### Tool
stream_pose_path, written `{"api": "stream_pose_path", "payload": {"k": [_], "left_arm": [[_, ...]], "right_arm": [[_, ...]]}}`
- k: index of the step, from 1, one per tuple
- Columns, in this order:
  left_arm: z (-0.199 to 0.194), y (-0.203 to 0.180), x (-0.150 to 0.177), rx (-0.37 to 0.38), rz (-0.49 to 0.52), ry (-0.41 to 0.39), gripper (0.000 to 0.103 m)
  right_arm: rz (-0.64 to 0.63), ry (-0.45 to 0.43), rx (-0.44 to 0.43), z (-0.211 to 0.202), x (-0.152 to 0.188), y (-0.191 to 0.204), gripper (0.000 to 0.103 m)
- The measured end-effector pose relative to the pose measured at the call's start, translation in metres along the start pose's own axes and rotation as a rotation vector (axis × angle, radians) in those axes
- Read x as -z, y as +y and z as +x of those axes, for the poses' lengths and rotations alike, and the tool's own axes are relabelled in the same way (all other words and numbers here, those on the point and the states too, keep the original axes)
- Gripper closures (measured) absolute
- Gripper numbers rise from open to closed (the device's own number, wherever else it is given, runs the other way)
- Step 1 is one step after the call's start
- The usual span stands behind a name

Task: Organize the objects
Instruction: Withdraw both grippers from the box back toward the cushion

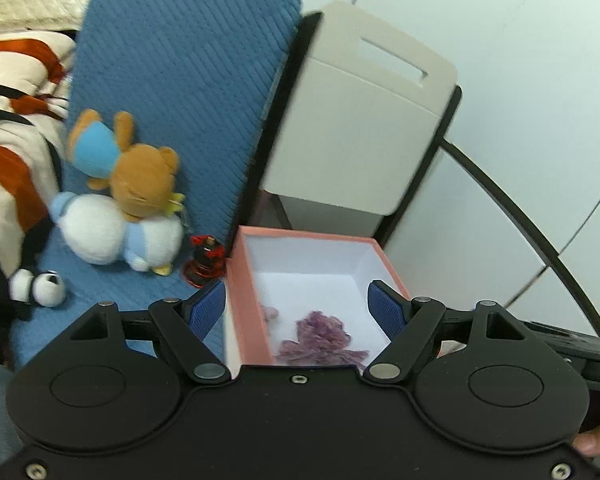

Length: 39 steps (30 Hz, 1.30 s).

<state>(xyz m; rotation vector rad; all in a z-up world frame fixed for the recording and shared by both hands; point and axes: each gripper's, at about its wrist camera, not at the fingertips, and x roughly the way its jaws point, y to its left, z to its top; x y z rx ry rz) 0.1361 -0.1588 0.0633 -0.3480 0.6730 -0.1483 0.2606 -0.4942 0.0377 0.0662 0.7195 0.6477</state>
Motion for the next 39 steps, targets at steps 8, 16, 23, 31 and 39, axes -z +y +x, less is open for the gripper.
{"api": "stream_pose_path", "payload": {"k": [8, 16, 23, 31, 39], "left_arm": [[-0.032, 0.039, 0.017, -0.030, -0.018, -0.020, 0.026], [-0.043, 0.074, 0.035, -0.051, -0.028, -0.027, 0.026], [-0.048, 0.100, 0.050, -0.081, -0.038, -0.037, 0.025], [-0.041, 0.111, 0.071, -0.105, -0.027, -0.019, 0.025], [-0.025, 0.110, 0.093, -0.112, -0.019, 0.002, 0.023]], "right_arm": [[-0.017, -0.005, -0.019, -0.001, 0.027, 0.024, 0.030], [-0.012, -0.019, -0.056, 0.014, 0.052, 0.058, 0.030], [-0.015, -0.031, -0.069, 0.025, 0.073, 0.078, 0.030], [-0.020, 0.005, -0.065, 0.039, 0.098, 0.082, 0.030], [0.012, 0.020, -0.041, 0.040, 0.123, 0.068, 0.030]]}}
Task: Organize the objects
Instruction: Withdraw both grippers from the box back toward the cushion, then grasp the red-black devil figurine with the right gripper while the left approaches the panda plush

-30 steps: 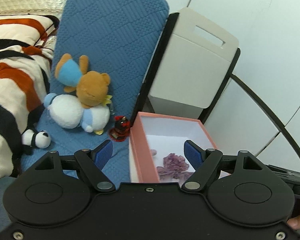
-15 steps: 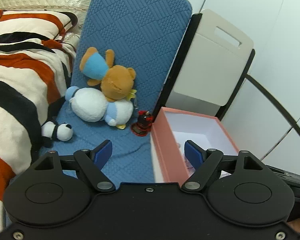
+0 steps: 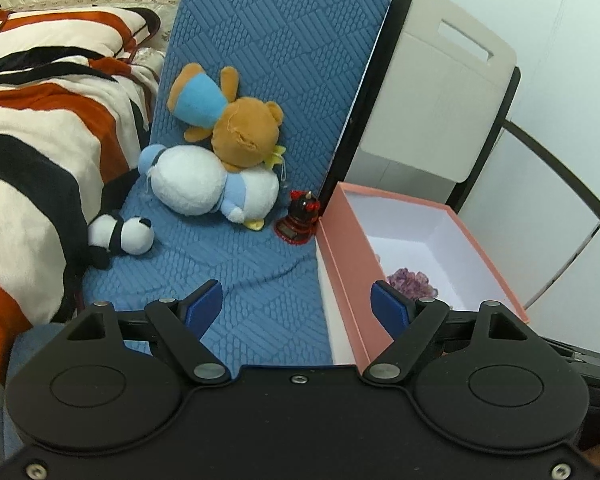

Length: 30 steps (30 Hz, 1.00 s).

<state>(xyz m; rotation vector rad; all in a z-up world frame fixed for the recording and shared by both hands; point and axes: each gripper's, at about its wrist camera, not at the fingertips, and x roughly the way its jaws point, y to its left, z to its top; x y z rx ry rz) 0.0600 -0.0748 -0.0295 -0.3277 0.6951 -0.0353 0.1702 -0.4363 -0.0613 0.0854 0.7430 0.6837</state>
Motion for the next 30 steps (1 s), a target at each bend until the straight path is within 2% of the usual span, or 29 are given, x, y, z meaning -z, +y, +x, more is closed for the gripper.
{"api": "stream_pose_path", "payload": {"k": [12, 15, 16, 17, 27, 30], "left_arm": [[0.013, 0.000, 0.012, -0.008, -0.004, 0.023, 0.021], [0.018, 0.001, 0.013, -0.011, -0.013, 0.017, 0.010], [0.021, 0.002, 0.013, -0.017, -0.019, 0.013, 0.003], [0.025, 0.005, 0.012, -0.027, -0.024, 0.012, 0.001], [0.096, 0.050, 0.003, -0.112, -0.130, 0.083, 0.001], [0.118, 0.068, -0.001, -0.155, -0.161, 0.116, 0.001]], "right_arm": [[-0.001, 0.008, 0.003, 0.002, 0.010, -0.008, 0.030], [-0.013, 0.005, 0.005, 0.006, 0.012, -0.006, 0.030], [-0.014, 0.006, 0.006, 0.008, 0.012, -0.007, 0.025], [-0.014, 0.007, 0.009, 0.011, 0.013, -0.007, 0.015], [-0.032, -0.035, 0.029, 0.060, 0.014, -0.016, 0.014], [-0.065, -0.079, 0.033, 0.073, 0.009, -0.013, 0.014]]}}
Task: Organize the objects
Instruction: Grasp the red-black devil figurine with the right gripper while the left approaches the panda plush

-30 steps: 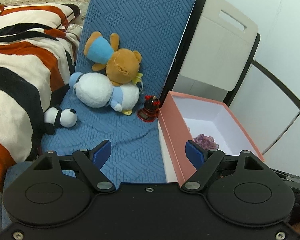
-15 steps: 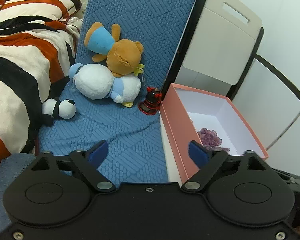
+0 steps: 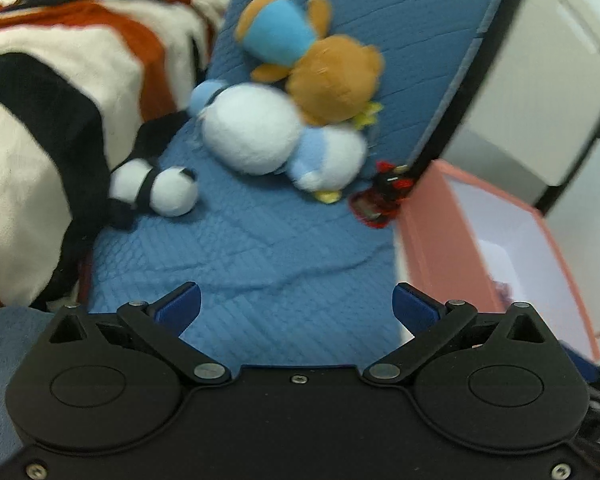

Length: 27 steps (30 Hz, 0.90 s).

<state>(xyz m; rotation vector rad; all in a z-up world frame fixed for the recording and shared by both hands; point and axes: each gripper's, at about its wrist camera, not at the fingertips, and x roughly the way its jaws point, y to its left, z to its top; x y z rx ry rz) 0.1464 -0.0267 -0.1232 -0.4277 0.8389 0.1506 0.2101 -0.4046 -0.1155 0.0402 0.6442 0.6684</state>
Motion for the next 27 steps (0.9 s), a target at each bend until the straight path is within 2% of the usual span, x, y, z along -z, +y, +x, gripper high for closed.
{"api": "stream_pose_path", "payload": {"k": [5, 7, 10, 16, 19, 22, 27], "left_arm": [[0.030, 0.022, -0.020, -0.033, -0.054, 0.023, 0.001], [0.038, 0.033, -0.029, -0.012, -0.094, 0.032, 0.001], [0.050, 0.057, -0.045, 0.028, -0.207, 0.047, 0.001], [0.080, 0.087, -0.067, 0.011, -0.289, 0.053, 0.001], [0.094, 0.094, -0.074, 0.004, -0.309, 0.068, 0.001], [0.107, 0.099, -0.080, -0.014, -0.319, 0.074, 0.001], [0.118, 0.106, -0.089, -0.066, -0.310, 0.060, 0.001]], "right_arm": [[-0.015, -0.023, -0.018, 0.032, -0.013, 0.003, 0.015], [-0.028, -0.017, -0.015, 0.045, -0.021, 0.005, 0.015], [-0.072, -0.019, -0.031, 0.060, -0.034, 0.007, 0.015], [-0.163, -0.010, -0.014, 0.096, -0.058, 0.008, 0.015], [-0.220, 0.014, 0.007, 0.124, -0.068, 0.006, 0.015], [-0.261, 0.046, -0.004, 0.151, -0.081, 0.005, 0.021], [-0.374, 0.042, 0.000, 0.183, -0.101, 0.012, 0.026]]}}
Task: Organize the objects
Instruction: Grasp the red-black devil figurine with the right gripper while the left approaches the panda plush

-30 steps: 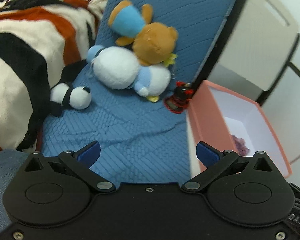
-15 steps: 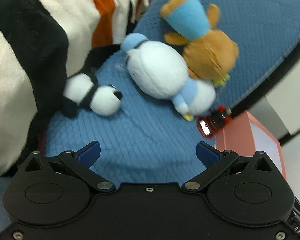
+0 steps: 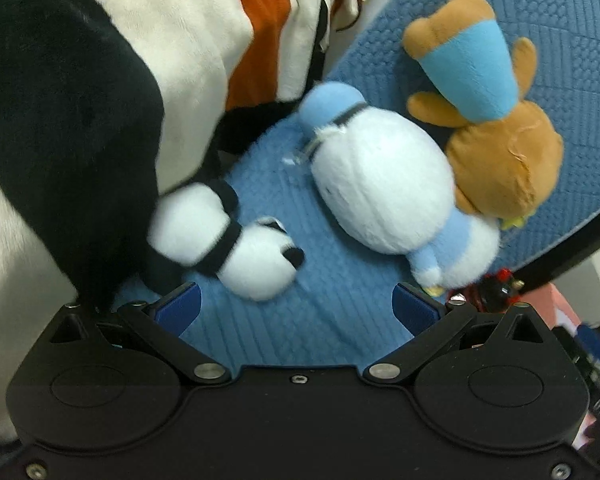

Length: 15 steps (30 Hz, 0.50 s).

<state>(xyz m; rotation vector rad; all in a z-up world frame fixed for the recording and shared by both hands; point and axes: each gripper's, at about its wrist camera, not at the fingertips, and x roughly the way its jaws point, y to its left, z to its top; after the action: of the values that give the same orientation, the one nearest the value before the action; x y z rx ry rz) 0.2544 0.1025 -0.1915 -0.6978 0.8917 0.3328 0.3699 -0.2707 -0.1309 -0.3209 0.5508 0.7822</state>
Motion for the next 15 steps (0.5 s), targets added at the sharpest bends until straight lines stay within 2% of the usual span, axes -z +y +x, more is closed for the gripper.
{"api": "stream_pose_path", "payload": {"k": [6, 11, 15], "left_arm": [[0.013, 0.003, -0.009, -0.010, 0.006, 0.005, 0.001], [0.021, 0.011, -0.017, -0.023, -0.024, 0.012, 0.001], [0.026, 0.016, -0.021, -0.032, -0.047, 0.021, 0.001]], "right_arm": [[-0.103, 0.074, -0.028, 0.039, -0.013, 0.003, 0.027], [-0.226, 0.147, 0.021, 0.072, -0.015, 0.016, 0.028], [-0.264, 0.189, 0.045, 0.088, -0.019, 0.018, 0.028]]}}
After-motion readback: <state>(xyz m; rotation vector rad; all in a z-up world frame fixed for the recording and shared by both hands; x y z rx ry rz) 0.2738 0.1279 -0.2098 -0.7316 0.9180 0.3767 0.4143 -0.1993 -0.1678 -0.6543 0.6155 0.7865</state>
